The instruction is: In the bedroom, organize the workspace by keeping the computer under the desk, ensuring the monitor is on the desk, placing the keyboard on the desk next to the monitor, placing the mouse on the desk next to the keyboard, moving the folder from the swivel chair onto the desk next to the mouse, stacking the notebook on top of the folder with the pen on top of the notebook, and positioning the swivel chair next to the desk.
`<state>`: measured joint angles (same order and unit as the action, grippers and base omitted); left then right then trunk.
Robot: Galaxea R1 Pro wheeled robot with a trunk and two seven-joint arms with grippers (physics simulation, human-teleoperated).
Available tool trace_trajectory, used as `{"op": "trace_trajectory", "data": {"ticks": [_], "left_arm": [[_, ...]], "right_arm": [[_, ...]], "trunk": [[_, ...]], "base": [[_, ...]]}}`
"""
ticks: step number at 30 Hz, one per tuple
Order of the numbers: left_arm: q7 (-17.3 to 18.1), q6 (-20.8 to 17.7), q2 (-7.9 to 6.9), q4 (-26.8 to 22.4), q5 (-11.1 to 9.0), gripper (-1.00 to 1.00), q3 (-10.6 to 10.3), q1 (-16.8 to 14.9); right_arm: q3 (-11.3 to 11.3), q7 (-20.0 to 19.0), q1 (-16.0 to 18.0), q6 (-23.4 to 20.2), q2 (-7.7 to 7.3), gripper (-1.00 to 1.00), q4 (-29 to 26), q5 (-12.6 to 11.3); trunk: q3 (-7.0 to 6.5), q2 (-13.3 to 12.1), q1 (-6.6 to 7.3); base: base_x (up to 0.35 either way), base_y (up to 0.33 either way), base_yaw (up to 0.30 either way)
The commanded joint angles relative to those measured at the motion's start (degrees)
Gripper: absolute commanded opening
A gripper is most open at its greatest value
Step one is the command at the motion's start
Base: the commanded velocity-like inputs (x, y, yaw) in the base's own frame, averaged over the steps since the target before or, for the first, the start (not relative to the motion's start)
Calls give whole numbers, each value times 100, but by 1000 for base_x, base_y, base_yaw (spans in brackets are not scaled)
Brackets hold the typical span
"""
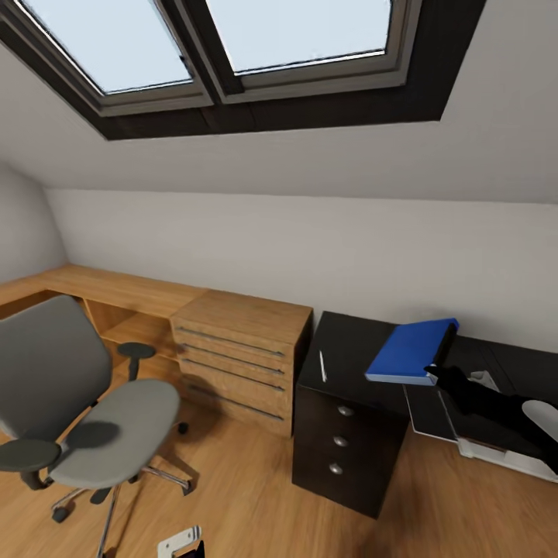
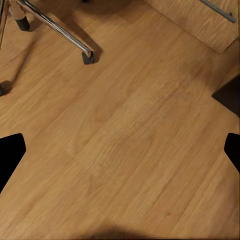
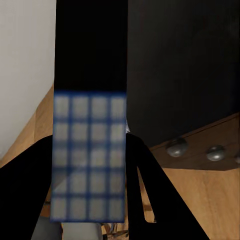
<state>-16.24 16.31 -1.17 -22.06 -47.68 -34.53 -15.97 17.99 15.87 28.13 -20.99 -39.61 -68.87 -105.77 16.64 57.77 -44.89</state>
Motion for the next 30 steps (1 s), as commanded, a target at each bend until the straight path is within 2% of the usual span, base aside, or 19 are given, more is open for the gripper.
{"op": "trace_trajectory", "data": {"ticks": [1, 8, 15, 23, 30], "left_arm": [[-41, 18, -7, -3, -38, 100, -50, -3], [-43, 12, 16, 99, -38, 100, -94, -5], [-41, 12, 36, 111, -40, 100, -98, -3], [-37, 38, 38, 114, -31, 100, -89, -3], [-37, 39, 38, 114, -31, 100, -89, -3]], "right_arm": [[11, 38, 9, 5, -4, -100, -5, -48], [11, 39, 9, 7, -7, -100, 4, -50], [11, 39, 9, 7, -9, -100, 10, -49], [-2, 15, 9, 70, 11, -100, 308, -41], [-213, 4, 9, 86, 41, -100, 442, -23]], "trunk": [[-11, -36, 22], [-134, -317, 176], [-258, -598, 329], [-258, -598, 329], [-258, -598, 329]], "base": [[0, 0, -211], [0, 0, -244], [0, 0, -45], [0, 0, -224], [0, 0, -285]]}}
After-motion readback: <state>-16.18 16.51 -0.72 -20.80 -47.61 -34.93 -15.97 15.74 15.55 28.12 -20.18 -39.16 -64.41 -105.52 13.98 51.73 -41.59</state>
